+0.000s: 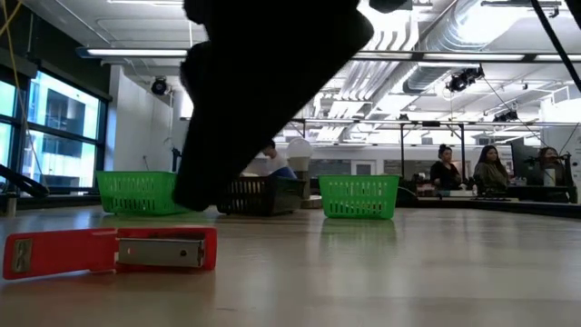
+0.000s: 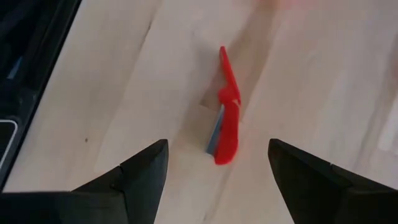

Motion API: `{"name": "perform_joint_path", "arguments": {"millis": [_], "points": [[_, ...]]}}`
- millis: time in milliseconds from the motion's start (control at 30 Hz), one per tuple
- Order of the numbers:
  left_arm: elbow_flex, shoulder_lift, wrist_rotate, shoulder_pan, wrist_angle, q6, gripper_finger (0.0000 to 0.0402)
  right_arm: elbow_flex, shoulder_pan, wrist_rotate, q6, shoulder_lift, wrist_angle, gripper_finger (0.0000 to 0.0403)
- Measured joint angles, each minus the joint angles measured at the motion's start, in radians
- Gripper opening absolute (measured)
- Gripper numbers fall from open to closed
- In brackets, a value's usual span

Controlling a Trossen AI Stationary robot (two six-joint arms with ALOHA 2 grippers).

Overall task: Pick and place Stapler, Stapler remover, tape
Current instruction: Put the red stapler into the right green bin

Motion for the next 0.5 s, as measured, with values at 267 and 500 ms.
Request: {"name": "perform_joint_path", "arguments": {"millis": [267, 500], "points": [[0.000, 0.000, -0.027, 0.000, -0.008, 0.003, 0.0214, 0.067, -0.003, -0.010, -0.023, 0.058, -0.035, 0.0263], [0.000, 0.000, -0.028, 0.000, -0.007, 0.003, 0.0214, 0.069, -0.039, -0.172, -0.017, 0.106, 0.018, 0.0248]]}}
